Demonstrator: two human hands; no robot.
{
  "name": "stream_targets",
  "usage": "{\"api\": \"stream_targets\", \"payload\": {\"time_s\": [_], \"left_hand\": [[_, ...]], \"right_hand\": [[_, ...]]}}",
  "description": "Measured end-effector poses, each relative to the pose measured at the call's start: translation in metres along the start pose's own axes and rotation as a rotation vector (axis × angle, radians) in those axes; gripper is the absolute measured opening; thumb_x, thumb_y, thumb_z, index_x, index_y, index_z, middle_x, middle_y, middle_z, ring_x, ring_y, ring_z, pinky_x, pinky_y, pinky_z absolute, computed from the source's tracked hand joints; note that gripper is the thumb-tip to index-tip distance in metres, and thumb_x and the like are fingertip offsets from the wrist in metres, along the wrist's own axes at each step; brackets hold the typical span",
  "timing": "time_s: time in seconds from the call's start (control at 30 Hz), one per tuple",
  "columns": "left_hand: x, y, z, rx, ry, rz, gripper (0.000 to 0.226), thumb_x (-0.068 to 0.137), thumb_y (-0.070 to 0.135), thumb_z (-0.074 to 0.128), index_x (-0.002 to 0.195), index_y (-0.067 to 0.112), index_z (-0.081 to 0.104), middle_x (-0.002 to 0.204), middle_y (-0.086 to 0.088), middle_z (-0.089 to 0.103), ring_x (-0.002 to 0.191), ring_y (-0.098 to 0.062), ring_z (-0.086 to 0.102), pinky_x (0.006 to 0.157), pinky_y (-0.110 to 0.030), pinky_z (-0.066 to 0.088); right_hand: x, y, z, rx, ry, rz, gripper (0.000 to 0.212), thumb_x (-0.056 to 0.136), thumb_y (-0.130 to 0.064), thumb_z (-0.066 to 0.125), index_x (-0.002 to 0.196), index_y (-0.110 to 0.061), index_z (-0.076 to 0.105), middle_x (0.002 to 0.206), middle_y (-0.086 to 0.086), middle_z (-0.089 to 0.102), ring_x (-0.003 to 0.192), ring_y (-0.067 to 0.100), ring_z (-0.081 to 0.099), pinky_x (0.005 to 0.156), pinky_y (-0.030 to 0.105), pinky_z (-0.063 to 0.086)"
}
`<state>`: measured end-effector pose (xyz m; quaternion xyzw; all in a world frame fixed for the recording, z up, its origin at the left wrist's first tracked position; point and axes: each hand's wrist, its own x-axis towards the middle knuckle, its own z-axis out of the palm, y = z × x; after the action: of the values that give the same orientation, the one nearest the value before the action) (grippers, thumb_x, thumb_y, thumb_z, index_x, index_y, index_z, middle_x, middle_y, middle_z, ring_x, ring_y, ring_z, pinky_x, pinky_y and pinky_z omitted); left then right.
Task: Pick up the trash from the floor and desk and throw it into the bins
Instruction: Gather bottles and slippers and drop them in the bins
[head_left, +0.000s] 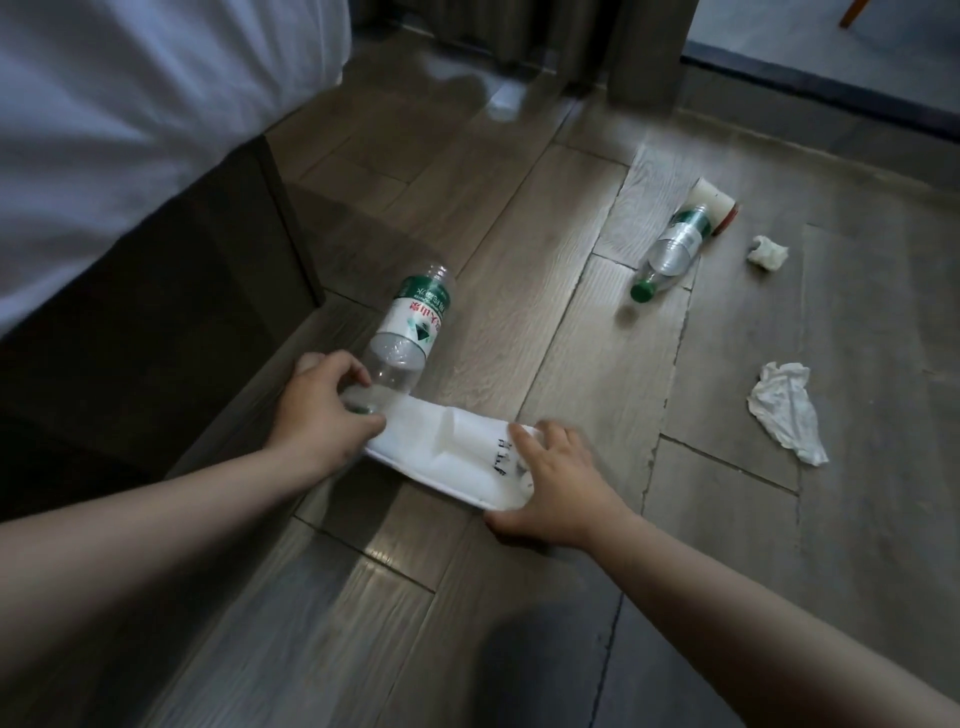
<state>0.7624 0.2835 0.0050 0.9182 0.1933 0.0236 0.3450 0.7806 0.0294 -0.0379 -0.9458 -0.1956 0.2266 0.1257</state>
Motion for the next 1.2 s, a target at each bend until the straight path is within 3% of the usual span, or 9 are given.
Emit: {"api": "stream_targets", "payload": {"time_s": [0.17, 0.3, 0.43, 0.57, 0.7, 0.87, 0.97, 1.03, 1.2], "left_hand": [[-0.032, 0.046, 0.005, -0.086, -0.114, -0.072, 0.028, 0.061, 0.007, 0.084, 0.079, 0.014, 0.064, 0.101, -0.006, 0.055, 0.089, -0.017, 0.051, 0.059, -0.004, 0.028], [-0.054, 0.101, 0.002, -0.181, -0.208, -0.169, 0.03, 0.06, 0.012, 0.087, 0.076, 0.019, 0.062, 0.097, -0.004, 0.065, 0.082, -0.026, 0.065, 0.065, -0.024, 0.042], [-0.085, 0.169, -0.014, -0.24, -0.312, -0.259, 0.029, 0.063, 0.007, 0.084, 0.079, 0.016, 0.061, 0.077, -0.006, 0.071, 0.054, -0.008, 0.065, 0.05, -0.016, 0.042], [-0.109, 0.239, -0.047, -0.286, -0.392, -0.337, 0.03, 0.057, 0.012, 0.081, 0.079, 0.02, 0.062, 0.073, -0.009, 0.073, 0.068, -0.029, 0.07, 0.067, -0.032, 0.053], [-0.133, 0.323, -0.105, -0.305, -0.444, -0.35, 0.033, 0.056, 0.01, 0.082, 0.08, 0.024, 0.062, 0.098, 0.003, 0.064, 0.091, -0.028, 0.064, 0.084, -0.05, 0.055], [-0.16, 0.455, -0.191, -0.482, -0.582, -0.485, 0.076, 0.047, 0.008, 0.077, 0.119, 0.011, 0.054, 0.112, -0.014, 0.059, 0.103, -0.029, 0.06, 0.092, -0.049, 0.052], [-0.176, 0.534, -0.24, -0.606, -0.656, -0.558, 0.071, 0.068, -0.008, 0.076, 0.131, 0.002, 0.045, 0.119, -0.019, 0.054, 0.096, -0.029, 0.061, 0.079, -0.037, 0.055], [-0.187, 0.581, -0.27, -0.67, -0.693, -0.583, 0.073, 0.066, -0.01, 0.076, 0.131, -0.002, 0.045, 0.123, -0.023, 0.054, 0.098, -0.029, 0.062, 0.073, -0.031, 0.054], [-0.216, 0.695, -0.341, -0.851, -0.814, -0.536, 0.069, 0.07, -0.011, 0.073, 0.132, -0.003, 0.044, 0.109, -0.023, 0.064, 0.088, -0.028, 0.067, 0.07, -0.033, 0.057]], "right_hand": [[-0.055, 0.058, -0.033, 0.042, -0.061, 0.155, 0.107, 0.066, -0.069, 0.065, 0.152, -0.028, 0.016, 0.149, 0.002, 0.023, 0.137, 0.022, 0.021, 0.114, 0.033, 0.026], [-0.111, 0.098, -0.061, 0.189, -0.023, 0.397, 0.095, 0.071, -0.066, 0.067, 0.148, -0.026, 0.028, 0.134, 0.003, 0.042, 0.123, 0.023, 0.037, 0.102, 0.031, 0.034], [-0.173, 0.113, -0.092, 0.475, 0.121, 0.661, 0.072, 0.06, -0.071, 0.067, 0.12, -0.031, 0.055, 0.105, -0.001, 0.06, 0.105, 0.023, 0.052, 0.084, 0.033, 0.045], [-0.236, 0.103, -0.136, 0.708, 0.249, 0.778, 0.053, 0.055, -0.071, 0.065, 0.096, -0.037, 0.061, 0.093, -0.011, 0.068, 0.091, 0.015, 0.063, 0.081, 0.04, 0.054], [-0.298, 0.077, -0.207, 0.812, 0.248, 0.87, 0.073, 0.053, -0.077, 0.067, 0.113, -0.037, 0.058, 0.106, -0.007, 0.065, 0.096, 0.012, 0.063, 0.083, 0.038, 0.055], [-0.381, 0.044, -0.33, 0.866, 0.306, 0.894, 0.078, 0.051, -0.079, 0.068, 0.114, -0.035, 0.055, 0.106, -0.006, 0.062, 0.101, 0.018, 0.06, 0.085, 0.043, 0.055], [-0.434, 0.032, -0.412, 0.89, 0.369, 0.906, 0.093, 0.048, -0.084, 0.067, 0.124, -0.032, 0.051, 0.113, -0.006, 0.061, 0.105, 0.019, 0.059, 0.089, 0.044, 0.054], [-0.469, 0.021, -0.471, 0.89, 0.458, 0.901, 0.096, 0.048, -0.084, 0.067, 0.127, -0.032, 0.05, 0.118, -0.004, 0.06, 0.107, 0.018, 0.058, 0.091, 0.043, 0.052], [-0.551, -0.009, -0.607, 0.931, 0.69, 0.91, 0.099, 0.07, -0.05, 0.08, 0.15, -0.019, 0.03, 0.132, 0.004, 0.044, 0.121, 0.018, 0.045, 0.101, 0.029, 0.037]]}}
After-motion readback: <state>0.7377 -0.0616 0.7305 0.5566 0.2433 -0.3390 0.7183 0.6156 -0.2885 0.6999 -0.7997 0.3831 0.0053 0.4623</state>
